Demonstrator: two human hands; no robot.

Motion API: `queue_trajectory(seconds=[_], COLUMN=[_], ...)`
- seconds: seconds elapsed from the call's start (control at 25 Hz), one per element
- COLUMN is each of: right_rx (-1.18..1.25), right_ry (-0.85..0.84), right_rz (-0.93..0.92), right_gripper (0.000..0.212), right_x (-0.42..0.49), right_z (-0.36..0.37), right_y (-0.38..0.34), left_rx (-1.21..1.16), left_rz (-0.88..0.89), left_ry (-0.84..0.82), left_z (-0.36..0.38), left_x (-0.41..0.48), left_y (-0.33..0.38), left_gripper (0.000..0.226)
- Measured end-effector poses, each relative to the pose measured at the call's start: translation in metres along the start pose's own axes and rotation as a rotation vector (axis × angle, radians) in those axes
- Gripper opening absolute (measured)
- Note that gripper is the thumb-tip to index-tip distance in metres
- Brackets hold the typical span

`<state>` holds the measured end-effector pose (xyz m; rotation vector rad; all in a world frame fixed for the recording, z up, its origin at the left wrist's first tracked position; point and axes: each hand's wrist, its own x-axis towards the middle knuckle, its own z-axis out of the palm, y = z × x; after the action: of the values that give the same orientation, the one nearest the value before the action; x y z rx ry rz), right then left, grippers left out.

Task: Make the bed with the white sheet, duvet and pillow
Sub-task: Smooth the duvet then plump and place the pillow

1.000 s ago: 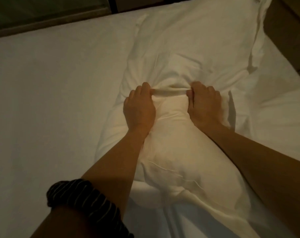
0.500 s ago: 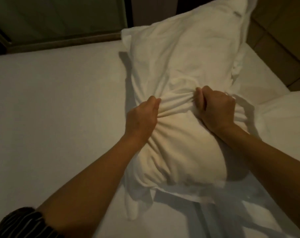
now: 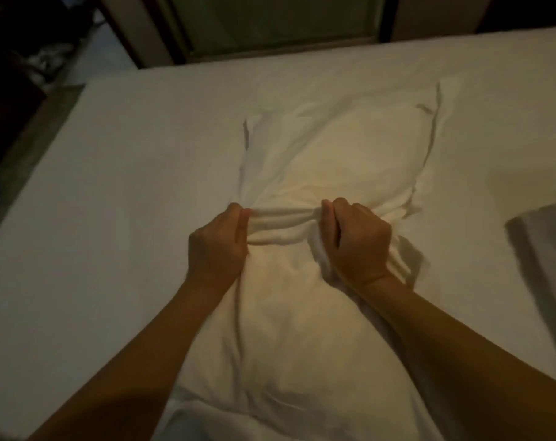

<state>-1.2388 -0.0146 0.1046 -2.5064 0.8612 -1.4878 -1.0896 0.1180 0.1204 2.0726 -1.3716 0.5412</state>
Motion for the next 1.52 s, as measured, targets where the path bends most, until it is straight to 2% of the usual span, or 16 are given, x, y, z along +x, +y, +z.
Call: queue_trajectory(seconds=[0.08, 0.12, 0.24, 0.32, 0.44, 0.56, 0.64, 0.76, 0.88, 1.0, 1.08, 1.16, 1.24, 1.28, 1.36, 1.52], right_rx=[0.037, 0.038, -0.023, 0.007, 0.079, -0.081, -0.173, -0.302, -0.348, -0.406, -0.508, -0.593, -0.577, -0.565, -0.582, -0.610], right_ry=[-0.057, -0.150, -0.609, -0.749, -0.754, -0.707, -0.700, -0.667, -0.681, -0.744, -0.901, -1.061, -1.167, -1.167, -1.134, -1.104], right_rz=[-0.043, -0.039, 0.143, 0.229, 0.201, 0.097, 0.110, 0.173, 0.227, 0.275, 0.281, 0.273, 0.306, 0.313, 0.268, 0.245], right_gripper=[0.046, 0.045, 0.045, 0.044, 0.034, 0.024, 0.019, 0.023, 0.015, 0.034, 0.057, 0.078, 0.083, 0.080, 0.074, 0.071], right_x=[-0.020, -0.029, -0.051, -0.052, -0.043, -0.031, -0.024, -0.012, -0.004, 0.000, 0.005, 0.004, -0.013, -0.024, -0.042, -0.053], right_z=[0.005, 0.008, 0.012, 0.011, -0.012, -0.053, -0.087, -0.145, -0.204, -0.261, -0.296, -0.328, -0.344, -0.345, -0.337, -0.324], right_y=[-0.020, -0.024, -0.027, -0.016, 0.014, 0.069, 0.117, 0.194, 0.270, 0.357, 0.415, 0.472, 0.514, 0.527, 0.538, 0.547], left_rx=[0.005, 0.031, 0.094, 0.028, -0.061, -0.101, -0.145, -0.226, -0.303, -0.332, -0.343, -0.265, -0.062, 0.021, 0.099, 0.186], left_rz=[-0.039, -0.080, -0.203, -0.209, -0.134, -0.088, -0.066, 0.007, -0.007, -0.039, -0.078, -0.097, -0.079, -0.045, 0.019, 0.038], left_ry=[0.010, -0.023, -0.154, -0.152, -0.216, -0.339, -0.392, -0.456, -0.522, -0.549, -0.557, -0.658, -0.782, -0.790, -0.783, -0.798], left_z=[-0.012, -0.015, -0.018, -0.011, 0.010, 0.038, 0.057, 0.098, 0.141, 0.191, 0.227, 0.268, 0.306, 0.320, 0.342, 0.360], left_x=[-0.035, -0.050, -0.073, -0.057, -0.022, -0.004, 0.005, 0.027, 0.050, 0.066, 0.075, 0.080, 0.070, 0.063, 0.050, 0.041], left_y=[-0.014, -0.018, -0.018, -0.006, 0.036, 0.091, 0.136, 0.226, 0.325, 0.419, 0.476, 0.525, 0.550, 0.555, 0.553, 0.549], left_gripper=[0.057, 0.056, 0.050, 0.037, 0.025, 0.017, 0.016, 0.021, 0.026, 0.032, 0.044, 0.059, 0.072, 0.077, 0.083, 0.085])
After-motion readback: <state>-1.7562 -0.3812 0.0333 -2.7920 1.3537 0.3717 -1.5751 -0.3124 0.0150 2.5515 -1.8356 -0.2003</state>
